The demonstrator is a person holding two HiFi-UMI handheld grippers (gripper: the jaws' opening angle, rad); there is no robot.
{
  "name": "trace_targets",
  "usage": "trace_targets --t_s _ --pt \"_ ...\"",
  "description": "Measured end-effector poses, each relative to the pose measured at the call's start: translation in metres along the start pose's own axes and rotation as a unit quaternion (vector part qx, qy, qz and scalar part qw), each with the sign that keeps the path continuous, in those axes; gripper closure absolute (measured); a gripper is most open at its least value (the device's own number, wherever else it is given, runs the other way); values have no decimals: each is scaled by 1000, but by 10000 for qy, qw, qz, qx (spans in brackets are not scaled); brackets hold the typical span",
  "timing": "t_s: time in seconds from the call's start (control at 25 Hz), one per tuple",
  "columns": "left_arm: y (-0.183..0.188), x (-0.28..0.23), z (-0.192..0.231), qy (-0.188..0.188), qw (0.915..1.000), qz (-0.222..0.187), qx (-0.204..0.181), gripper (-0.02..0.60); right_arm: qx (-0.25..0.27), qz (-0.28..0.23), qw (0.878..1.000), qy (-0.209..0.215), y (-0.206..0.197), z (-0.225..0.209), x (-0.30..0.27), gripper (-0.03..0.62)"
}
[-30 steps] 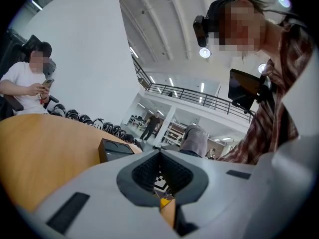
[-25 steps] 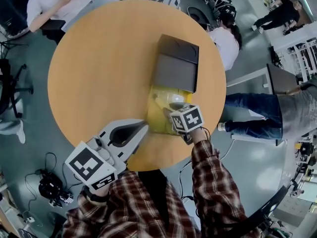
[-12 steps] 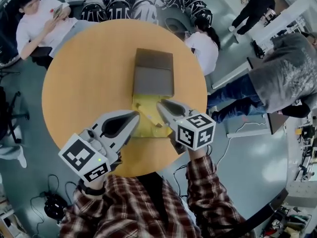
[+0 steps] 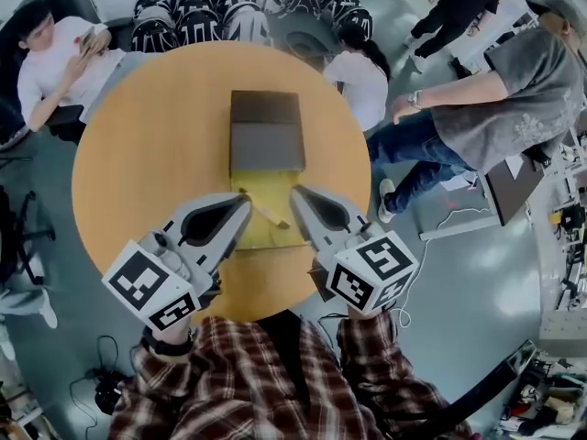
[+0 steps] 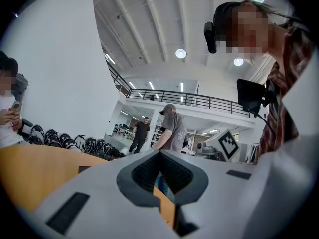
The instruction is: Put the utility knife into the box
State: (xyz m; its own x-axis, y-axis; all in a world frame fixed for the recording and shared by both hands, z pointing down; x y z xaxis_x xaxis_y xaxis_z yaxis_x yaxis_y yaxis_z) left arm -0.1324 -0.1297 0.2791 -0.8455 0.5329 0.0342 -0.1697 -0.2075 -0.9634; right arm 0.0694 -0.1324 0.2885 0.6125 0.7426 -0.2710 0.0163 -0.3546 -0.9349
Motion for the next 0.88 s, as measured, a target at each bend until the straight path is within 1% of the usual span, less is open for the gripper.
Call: trace_targets --t_s 0.16,0.32,0.56,0.88 --pt "2 -6 -10 0 10000 4 -23 571 -49 -187 9998 44 9 -2 13 582" --pt "2 -2 -11 6 10000 -15 -48 571 -105 -277 9995 102 11 1 13 582" --pt "0 8 -12 58 10000 -56 -45 571 -142 -264 9993 238 9 11 9 582" --pt "0 19 -4 165 9998 -101 -25 571 -240 -239 9990 292 6 16 0 582"
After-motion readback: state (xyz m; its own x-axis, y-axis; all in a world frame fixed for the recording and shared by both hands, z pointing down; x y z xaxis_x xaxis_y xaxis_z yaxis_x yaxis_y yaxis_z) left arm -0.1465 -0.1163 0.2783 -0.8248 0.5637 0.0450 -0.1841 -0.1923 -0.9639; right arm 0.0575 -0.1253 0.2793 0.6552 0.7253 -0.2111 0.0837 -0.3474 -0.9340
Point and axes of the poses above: the fingertips, and each gripper's own axes: x backward along the fingers, z to its left, y out of its top, the point moved 9 cm from there along x, backward along the fingers, and after that the axes turned 1 degree about -x, right-handed, at the moved point
